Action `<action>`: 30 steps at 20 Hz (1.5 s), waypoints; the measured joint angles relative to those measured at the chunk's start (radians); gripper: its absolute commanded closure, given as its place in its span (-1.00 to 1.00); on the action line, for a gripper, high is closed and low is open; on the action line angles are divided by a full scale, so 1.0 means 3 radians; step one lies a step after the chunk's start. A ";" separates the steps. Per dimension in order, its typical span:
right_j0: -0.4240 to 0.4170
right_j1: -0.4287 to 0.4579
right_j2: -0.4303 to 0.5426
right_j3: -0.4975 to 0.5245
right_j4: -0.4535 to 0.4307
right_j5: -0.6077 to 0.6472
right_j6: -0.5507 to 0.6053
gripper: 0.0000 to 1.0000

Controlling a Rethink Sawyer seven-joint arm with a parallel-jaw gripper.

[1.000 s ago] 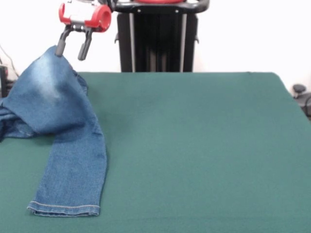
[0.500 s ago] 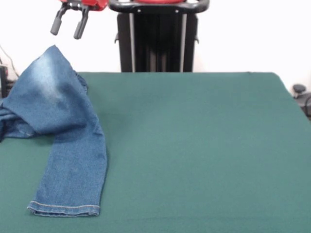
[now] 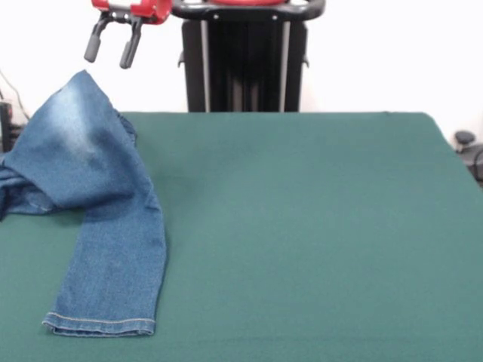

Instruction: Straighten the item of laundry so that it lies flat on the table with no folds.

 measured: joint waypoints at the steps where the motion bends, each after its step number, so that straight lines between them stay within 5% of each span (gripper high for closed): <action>1: 0.0002 0.0053 0.0001 0.0000 0.0002 -0.0008 0.0000 -1.00; 30: 0.0019 0.0936 -0.0043 -0.0144 0.0157 -0.0474 -0.0001 -1.00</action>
